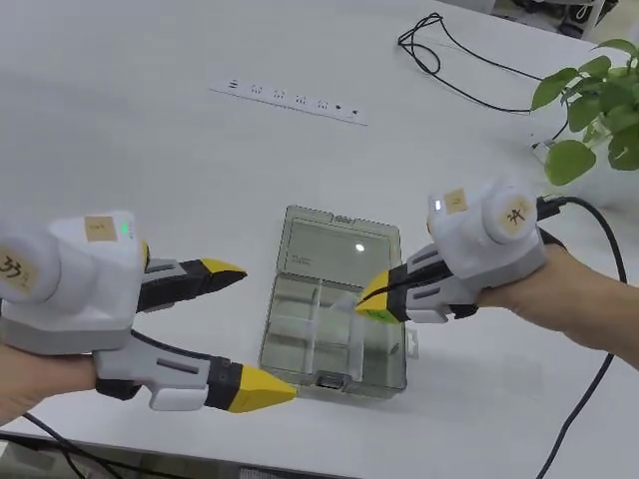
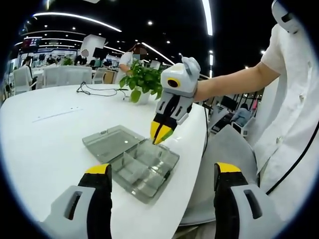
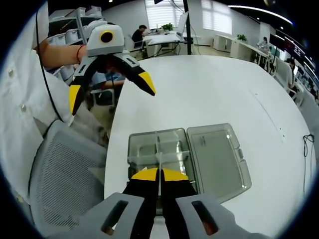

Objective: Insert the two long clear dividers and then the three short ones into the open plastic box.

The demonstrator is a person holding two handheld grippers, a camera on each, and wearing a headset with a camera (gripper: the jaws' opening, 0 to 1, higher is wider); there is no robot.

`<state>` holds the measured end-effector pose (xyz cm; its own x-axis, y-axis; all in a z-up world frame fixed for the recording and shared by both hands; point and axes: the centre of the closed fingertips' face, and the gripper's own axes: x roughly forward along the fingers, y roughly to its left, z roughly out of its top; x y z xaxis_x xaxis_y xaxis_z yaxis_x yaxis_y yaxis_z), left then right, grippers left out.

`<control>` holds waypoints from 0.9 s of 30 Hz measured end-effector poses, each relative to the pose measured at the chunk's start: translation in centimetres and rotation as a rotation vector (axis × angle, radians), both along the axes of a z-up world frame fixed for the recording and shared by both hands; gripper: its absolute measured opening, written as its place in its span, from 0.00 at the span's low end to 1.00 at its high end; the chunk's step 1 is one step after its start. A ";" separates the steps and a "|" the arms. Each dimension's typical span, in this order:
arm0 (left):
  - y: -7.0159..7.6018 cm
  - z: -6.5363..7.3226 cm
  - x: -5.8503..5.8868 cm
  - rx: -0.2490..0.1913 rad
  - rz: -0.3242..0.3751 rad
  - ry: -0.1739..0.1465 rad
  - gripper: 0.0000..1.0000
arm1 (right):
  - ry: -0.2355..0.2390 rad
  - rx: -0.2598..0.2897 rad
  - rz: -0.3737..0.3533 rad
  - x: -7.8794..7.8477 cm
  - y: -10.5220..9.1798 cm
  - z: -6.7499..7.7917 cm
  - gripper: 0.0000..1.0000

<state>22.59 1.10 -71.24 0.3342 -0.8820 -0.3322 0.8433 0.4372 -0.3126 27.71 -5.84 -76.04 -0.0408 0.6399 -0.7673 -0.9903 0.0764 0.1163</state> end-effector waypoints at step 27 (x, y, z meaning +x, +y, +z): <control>-0.1 -0.1 -0.1 0.003 -0.007 -0.002 0.86 | -0.055 -0.066 0.095 -0.6 1.5 -2.8 0.02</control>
